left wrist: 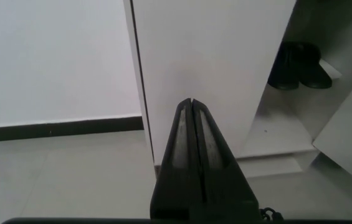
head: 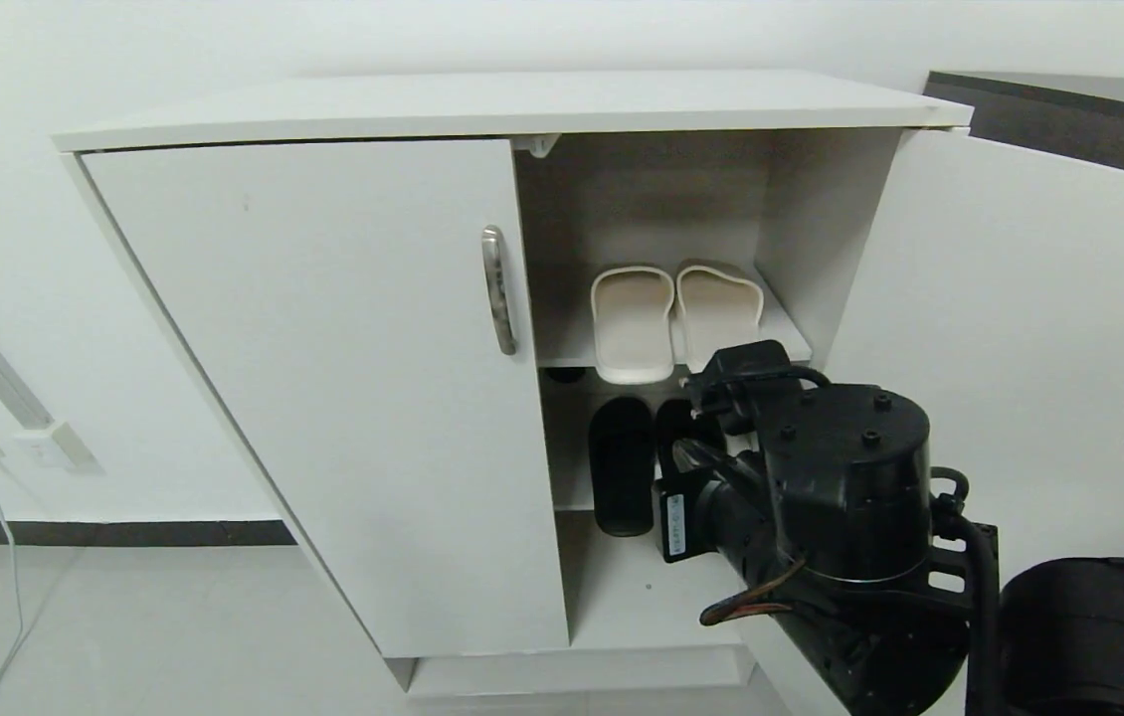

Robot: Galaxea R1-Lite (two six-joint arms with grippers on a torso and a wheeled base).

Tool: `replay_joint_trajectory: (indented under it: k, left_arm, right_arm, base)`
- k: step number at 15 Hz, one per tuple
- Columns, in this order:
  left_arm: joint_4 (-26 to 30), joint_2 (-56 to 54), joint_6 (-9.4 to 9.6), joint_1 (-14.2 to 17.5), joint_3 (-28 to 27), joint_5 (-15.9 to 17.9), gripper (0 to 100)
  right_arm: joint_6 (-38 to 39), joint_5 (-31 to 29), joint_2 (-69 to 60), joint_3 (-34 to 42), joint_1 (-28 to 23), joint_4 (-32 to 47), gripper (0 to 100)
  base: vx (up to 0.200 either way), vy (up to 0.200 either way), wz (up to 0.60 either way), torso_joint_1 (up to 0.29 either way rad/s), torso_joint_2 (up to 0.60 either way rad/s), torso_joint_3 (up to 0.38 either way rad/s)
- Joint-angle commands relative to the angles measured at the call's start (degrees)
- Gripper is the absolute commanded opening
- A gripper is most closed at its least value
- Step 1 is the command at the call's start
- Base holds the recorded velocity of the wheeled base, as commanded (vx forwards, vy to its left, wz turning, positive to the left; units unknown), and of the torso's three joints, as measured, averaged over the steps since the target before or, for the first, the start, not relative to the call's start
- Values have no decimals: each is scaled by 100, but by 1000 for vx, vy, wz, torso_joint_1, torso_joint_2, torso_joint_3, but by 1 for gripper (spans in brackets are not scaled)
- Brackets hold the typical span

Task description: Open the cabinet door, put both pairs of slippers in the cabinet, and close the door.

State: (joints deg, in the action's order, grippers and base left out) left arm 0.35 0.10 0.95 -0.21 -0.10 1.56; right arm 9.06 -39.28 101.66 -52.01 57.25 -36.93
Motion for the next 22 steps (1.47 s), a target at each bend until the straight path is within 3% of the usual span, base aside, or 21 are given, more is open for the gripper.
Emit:
replay_joint_trajectory:
  k: [1,16,22]
  left_arm:
    - [0,-1,2,3,1,2,0]
    - [0,-1,2,3,1,2,0]
    - [0,-1,2,3,1,2,0]
  right_arm:
    - [0,-1,30,-3,-3,-8,0]
    - [17,8,284,76,-100,-8,0]
    - [0,289,478,173,-416,-315,0]
  base:
    - [-200,0,0,-2,7,2]
    - [-200,0,0,1,2,1]
    - [0,0,0,0,0,0]
